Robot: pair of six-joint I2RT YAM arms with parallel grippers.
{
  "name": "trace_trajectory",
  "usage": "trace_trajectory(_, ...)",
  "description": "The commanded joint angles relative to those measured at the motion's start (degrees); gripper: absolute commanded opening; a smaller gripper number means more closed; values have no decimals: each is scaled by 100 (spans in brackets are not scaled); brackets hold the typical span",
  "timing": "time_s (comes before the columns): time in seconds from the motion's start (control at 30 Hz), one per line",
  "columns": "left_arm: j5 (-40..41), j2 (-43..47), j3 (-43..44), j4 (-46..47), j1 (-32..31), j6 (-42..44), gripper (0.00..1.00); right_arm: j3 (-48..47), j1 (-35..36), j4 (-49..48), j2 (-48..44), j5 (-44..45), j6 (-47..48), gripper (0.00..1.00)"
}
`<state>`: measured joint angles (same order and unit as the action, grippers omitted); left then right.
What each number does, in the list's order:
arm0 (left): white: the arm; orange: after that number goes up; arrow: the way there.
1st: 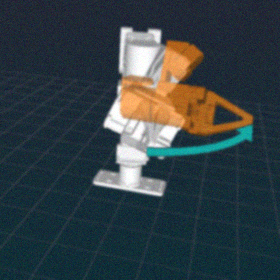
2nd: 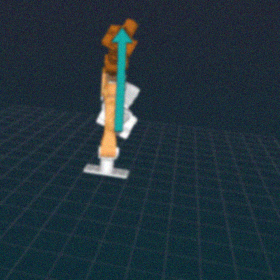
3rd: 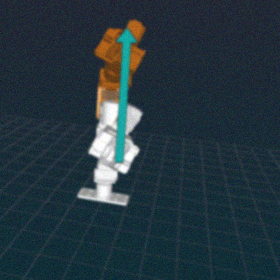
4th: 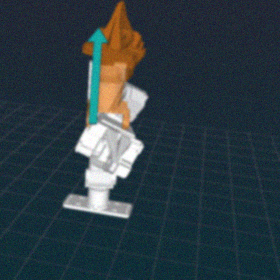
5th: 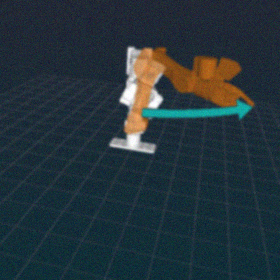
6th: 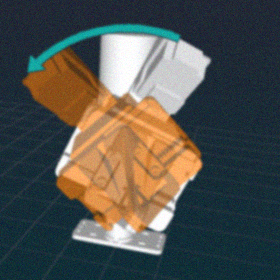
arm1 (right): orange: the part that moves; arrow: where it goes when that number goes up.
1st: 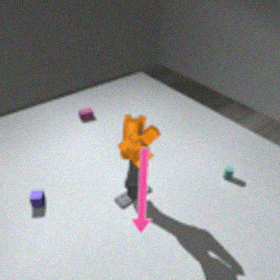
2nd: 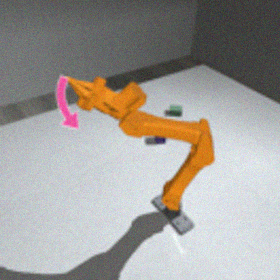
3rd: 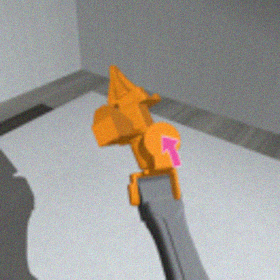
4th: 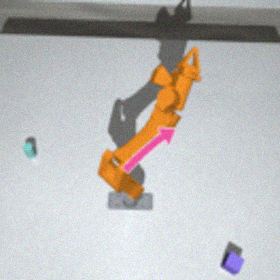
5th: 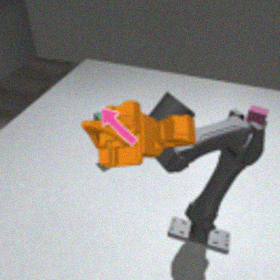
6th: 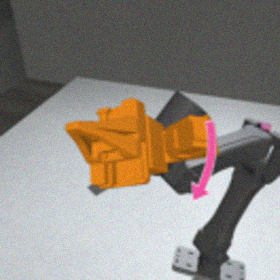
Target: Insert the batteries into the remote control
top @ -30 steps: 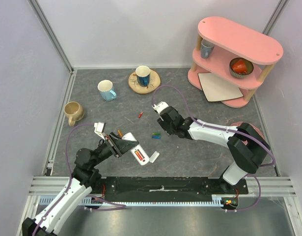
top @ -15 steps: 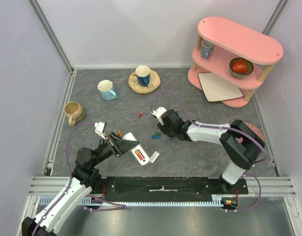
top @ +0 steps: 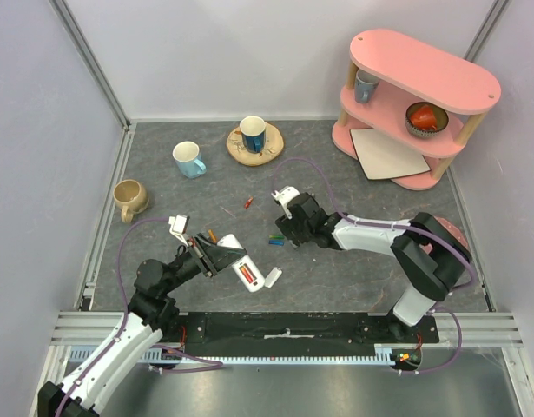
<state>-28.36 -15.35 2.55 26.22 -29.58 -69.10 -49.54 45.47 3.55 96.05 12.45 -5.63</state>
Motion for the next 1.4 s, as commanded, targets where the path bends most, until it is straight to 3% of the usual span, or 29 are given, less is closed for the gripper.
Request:
trace_trajectory(0.0,67,6,-852,226,23,63,2,-3,5,-30,-630,477,-543,78)
trace_trajectory(0.1,85,24,-879,226,23,46,2,-134,-3,267,-991,1407,-1832,76)
trace_trajectory(0.17,138,33,-914,235,23,37,2,-231,-12,900,-1070,1960,-3176,72)
trace_trajectory(0.27,182,6,-923,243,23,19,2,-75,-3,1306,-1123,1903,-4695,63)
trace_trajectory(0.37,173,-38,-914,252,23,11,2,-3,14,1315,-957,1613,-5543,55)
trace_trajectory(0.83,182,6,-896,252,23,-24,2,-478,84,1499,124,1541,-6108,50)
trace_trajectory(1.37,191,-47,-966,349,23,-24,2,-583,84,1570,-174,1717,-6416,54)
